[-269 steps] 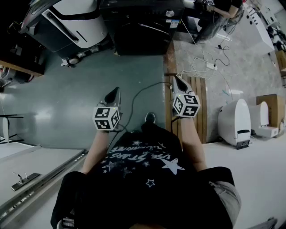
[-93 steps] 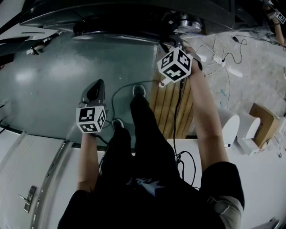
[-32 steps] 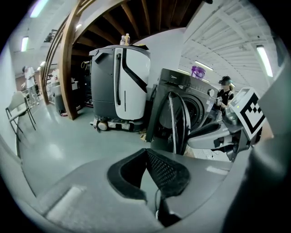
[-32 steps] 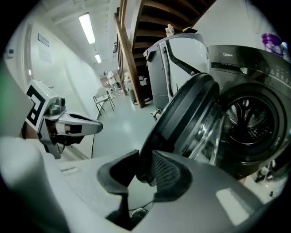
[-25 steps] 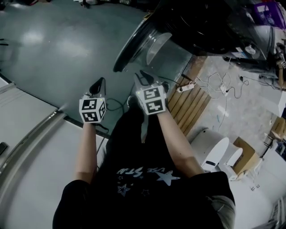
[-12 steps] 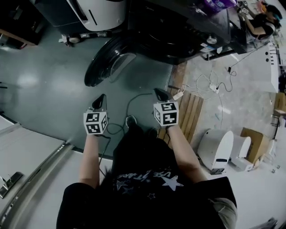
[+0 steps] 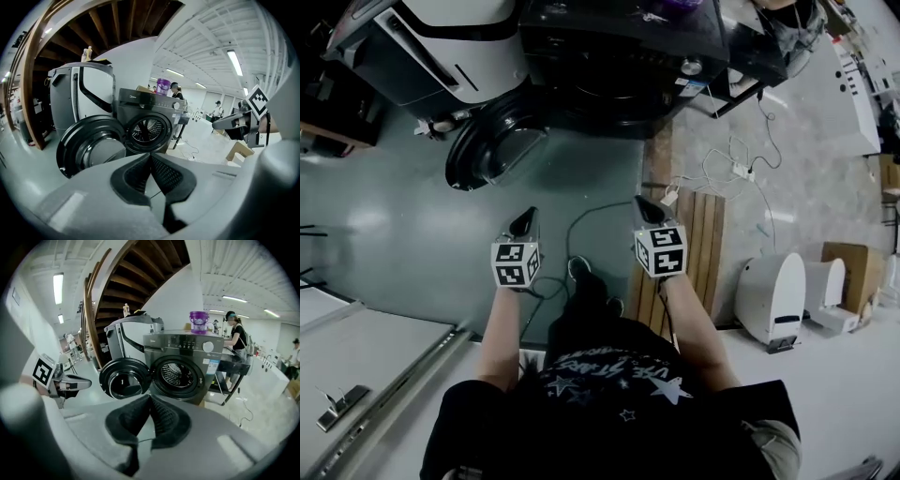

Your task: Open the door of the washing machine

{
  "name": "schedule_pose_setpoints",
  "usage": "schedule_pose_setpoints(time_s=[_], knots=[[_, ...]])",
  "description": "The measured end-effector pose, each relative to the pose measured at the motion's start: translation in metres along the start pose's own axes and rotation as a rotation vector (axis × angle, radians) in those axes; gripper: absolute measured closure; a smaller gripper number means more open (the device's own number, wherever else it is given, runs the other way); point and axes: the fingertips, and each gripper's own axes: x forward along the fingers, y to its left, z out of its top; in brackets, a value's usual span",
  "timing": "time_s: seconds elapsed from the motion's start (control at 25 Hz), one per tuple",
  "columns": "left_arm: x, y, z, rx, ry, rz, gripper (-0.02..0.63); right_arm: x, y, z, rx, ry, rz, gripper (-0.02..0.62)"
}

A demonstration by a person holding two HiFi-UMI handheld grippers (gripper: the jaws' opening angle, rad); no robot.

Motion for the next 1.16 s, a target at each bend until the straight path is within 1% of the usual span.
schedule_pose_setpoints(time_s=[0.16, 0.36, 0.48, 0.56, 0.64, 0.72, 0.88, 0.96, 1.04, 1.16], knots=[[-0.011, -0.042, 0.007, 0.041, -0.029, -0.029, 0.595, -0.043, -0.021, -0.012, 0.016, -0.043, -0.042, 0.591], [-0.037, -0.088, 0.017, 0.084, -0.071, -0.054, 0.595, -0.103, -0.037, -0.031, 0.049, -0.094, -0.085, 0.591], [-0.053, -0.109, 0.014, 0.044, -0.079, -0.061, 0.594, -0.136, -0.042, -0.047, 0.081, -0.109, -0.107, 0.591], [-0.059, -0.123, 0.011, 0.024, -0.074, -0.082, 0.595, -0.153, -0.049, -0.051, 0.098, -0.123, -0.122, 0.591], [-0.06, -0.137, 0.008, 0.047, -0.059, -0.108, 0.595, -0.165, -0.057, -0.052, 0.106, -0.137, -0.138, 0.591], [-0.058, -0.144, 0.013, 0.075, -0.06, -0.119, 0.595, -0.173, -0.065, -0.049, 0.109, -0.152, -0.154, 0.591], [-0.06, -0.151, 0.045, 0.089, -0.123, -0.126, 0.595, -0.186, -0.074, -0.036, 0.107, -0.195, -0.186, 0.592], [-0.065, -0.16, 0.058, 0.12, -0.15, -0.135, 0.594, -0.195, -0.076, -0.029, 0.104, -0.223, -0.19, 0.591], [-0.073, -0.168, 0.064, 0.15, -0.168, -0.138, 0.595, -0.204, -0.075, -0.025, 0.097, -0.247, -0.188, 0.591], [-0.087, -0.18, 0.067, 0.169, -0.191, -0.143, 0.595, -0.219, -0.072, -0.023, 0.09, -0.275, -0.187, 0.591]])
